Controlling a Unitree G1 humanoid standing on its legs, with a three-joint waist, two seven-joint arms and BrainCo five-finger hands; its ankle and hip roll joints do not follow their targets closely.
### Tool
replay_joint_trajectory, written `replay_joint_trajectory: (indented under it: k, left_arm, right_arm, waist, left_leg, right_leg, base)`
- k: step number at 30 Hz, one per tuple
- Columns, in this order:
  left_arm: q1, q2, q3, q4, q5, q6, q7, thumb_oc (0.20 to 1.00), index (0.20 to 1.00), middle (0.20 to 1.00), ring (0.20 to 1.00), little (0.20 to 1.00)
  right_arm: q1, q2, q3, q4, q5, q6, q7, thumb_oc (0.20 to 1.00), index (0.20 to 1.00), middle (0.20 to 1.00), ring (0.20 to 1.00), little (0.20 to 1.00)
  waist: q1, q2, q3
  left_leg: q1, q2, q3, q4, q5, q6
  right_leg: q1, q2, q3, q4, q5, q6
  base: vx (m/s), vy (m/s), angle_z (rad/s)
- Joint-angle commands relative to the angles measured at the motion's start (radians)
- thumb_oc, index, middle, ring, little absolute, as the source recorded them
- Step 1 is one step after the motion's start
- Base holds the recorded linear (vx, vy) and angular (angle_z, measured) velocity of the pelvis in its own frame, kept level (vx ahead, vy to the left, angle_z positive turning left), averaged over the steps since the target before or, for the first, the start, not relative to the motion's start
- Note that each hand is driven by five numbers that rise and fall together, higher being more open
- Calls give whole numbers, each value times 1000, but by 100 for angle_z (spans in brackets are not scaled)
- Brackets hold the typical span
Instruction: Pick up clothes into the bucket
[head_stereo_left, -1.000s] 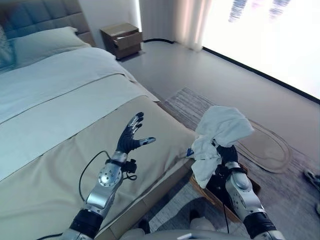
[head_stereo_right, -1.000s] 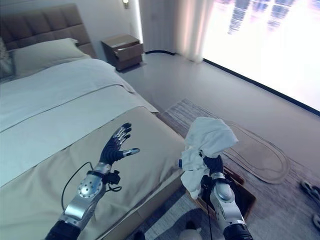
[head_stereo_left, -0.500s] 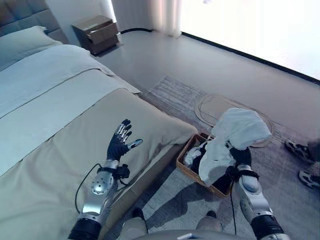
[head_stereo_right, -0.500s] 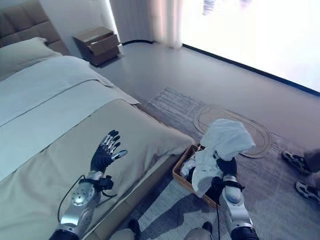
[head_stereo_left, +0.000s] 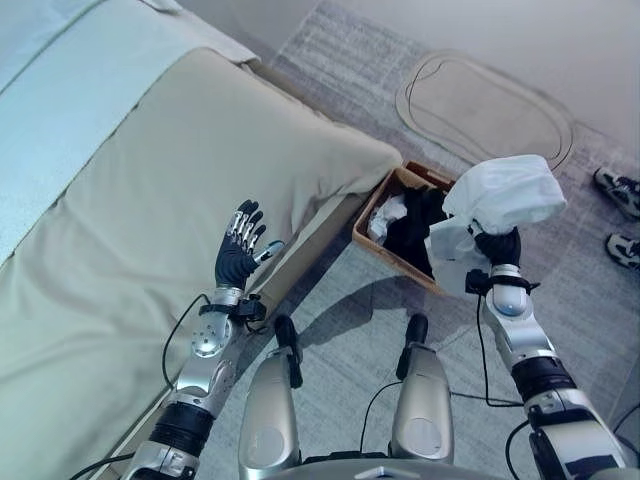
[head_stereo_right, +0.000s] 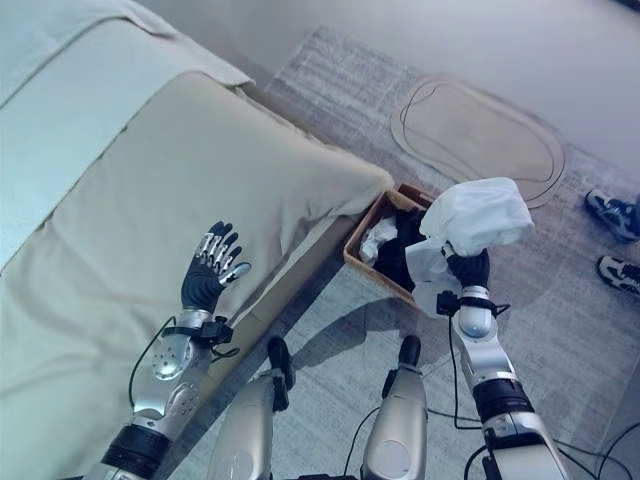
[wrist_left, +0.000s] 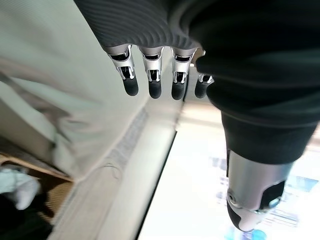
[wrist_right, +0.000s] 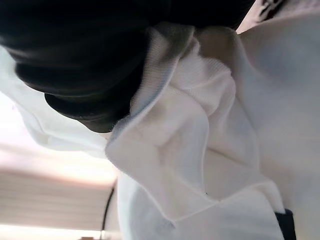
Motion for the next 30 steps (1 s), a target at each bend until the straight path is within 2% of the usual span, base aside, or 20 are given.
replay_joint_trajectory:
  k: [1,6,15,16,21,25,30]
  left_arm:
    - [12,33,10,-101,-17,-75,17,1000,1000,1000,1000,1000]
    - [42,61,-2,-153,-14,-82,26,1000,1000,1000,1000,1000]
    - [86,119,-42,-196,-9,-88,33,1000,1000,1000,1000,1000]
    - [87,121,-45,-198,-10,-87,32,1000,1000,1000,1000,1000]
    - [66,119,-76,-215,-2,-86,58,1000,1000,1000,1000,1000]
    - [54,130,-97,-245,17,-89,84,1000,1000,1000,1000,1000]
    - [62,168,-104,-279,22,-93,102,1000,1000,1000,1000,1000]
  right_arm:
    - [-72,-59,-4,-22,-30,-57,-73,200,200,200,200,200]
    - [-181,-130,10,43,-40,-52,-118,200,200,200,200,200]
    - [-405,-271,77,180,-2,-54,-158,200,200,200,200,200]
    - [-412,-275,89,183,0,-52,-160,200,200,200,200,200]
    - [-459,-288,154,231,2,-46,-149,200,200,200,200,200]
    - [-480,-270,174,284,18,-48,-148,200,200,200,200,200]
    - [-500,-250,204,409,37,-36,-135,200,200,200,200,200]
  waist:
    - [-2,-14,-37]
    - [1,7,-4]
    - [16,47,3]
    - [19,50,-3]
    - [17,51,16]
    - [12,52,38]
    - [23,59,49]
  left_leg:
    - [-39,16,-38,116,-80,8]
    - [-136,24,-47,153,-74,-1]
    - [-290,32,-47,186,-66,-13]
    - [-291,37,-58,201,-96,-22]
    - [-387,40,-86,395,-180,-3]
    - [-464,42,-107,552,-253,8]
    - [-519,40,-128,660,-302,25]
  right_leg:
    - [-38,31,21,-44,52,-21]
    - [-143,42,37,23,37,-31]
    - [-325,60,78,93,27,-40]
    - [-327,67,86,111,-6,-32]
    - [-425,94,120,291,-87,-63]
    - [-503,92,146,447,-152,-81]
    - [-562,80,172,563,-211,-100]
  base:
    - [-83,-74,-4]
    - [-73,-51,1]
    - [-32,-26,-2]
    - [82,-30,-2]
    - [20,-24,-7]
    - [29,-12,2]
    - [56,-12,4]
